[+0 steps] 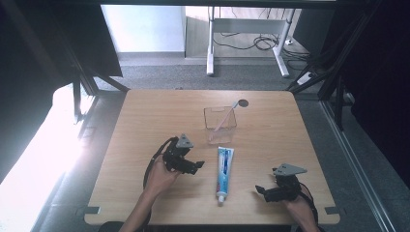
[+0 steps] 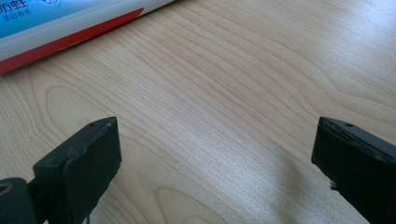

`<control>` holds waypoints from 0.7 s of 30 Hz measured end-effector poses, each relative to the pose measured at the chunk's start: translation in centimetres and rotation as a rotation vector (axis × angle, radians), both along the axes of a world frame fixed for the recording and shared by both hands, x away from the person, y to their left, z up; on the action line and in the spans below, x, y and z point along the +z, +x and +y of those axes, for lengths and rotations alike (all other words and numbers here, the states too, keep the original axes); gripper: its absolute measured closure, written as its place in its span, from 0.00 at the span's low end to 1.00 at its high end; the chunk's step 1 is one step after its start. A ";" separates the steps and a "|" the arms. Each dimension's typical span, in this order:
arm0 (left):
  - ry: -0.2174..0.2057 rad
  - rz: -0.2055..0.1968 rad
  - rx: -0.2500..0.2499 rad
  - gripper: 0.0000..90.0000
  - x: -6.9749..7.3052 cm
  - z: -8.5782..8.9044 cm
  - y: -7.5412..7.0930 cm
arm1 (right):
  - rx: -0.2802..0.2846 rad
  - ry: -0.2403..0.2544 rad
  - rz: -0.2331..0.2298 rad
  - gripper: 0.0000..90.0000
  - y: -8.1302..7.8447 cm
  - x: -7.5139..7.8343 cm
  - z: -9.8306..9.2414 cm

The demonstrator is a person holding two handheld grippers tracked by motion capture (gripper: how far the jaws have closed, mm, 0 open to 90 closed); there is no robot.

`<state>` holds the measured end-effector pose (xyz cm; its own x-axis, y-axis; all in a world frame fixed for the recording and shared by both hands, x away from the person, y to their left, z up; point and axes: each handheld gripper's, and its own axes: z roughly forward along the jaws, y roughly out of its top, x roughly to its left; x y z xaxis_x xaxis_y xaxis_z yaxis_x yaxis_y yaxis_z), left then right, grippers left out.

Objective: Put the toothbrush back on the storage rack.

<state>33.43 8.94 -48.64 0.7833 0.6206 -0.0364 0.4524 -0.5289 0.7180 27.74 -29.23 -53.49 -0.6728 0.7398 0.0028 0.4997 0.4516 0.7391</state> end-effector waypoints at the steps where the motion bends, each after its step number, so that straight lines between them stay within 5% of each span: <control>1: -0.003 0.002 -0.001 0.15 -0.2 0.1 -0.2 | 0.000 0.000 0.000 0.02 0.0 0.0 0.0; 12: -0.013 -0.012 0.006 0.15 -1.9 0.9 -2.2 | 0.002 -0.005 0.005 0.02 -0.1 0.0 0.1; 21: 0.048 -0.017 0.017 0.15 -3.4 1.3 -3.6 | 0.007 -0.008 0.007 0.02 -0.1 -0.1 0.3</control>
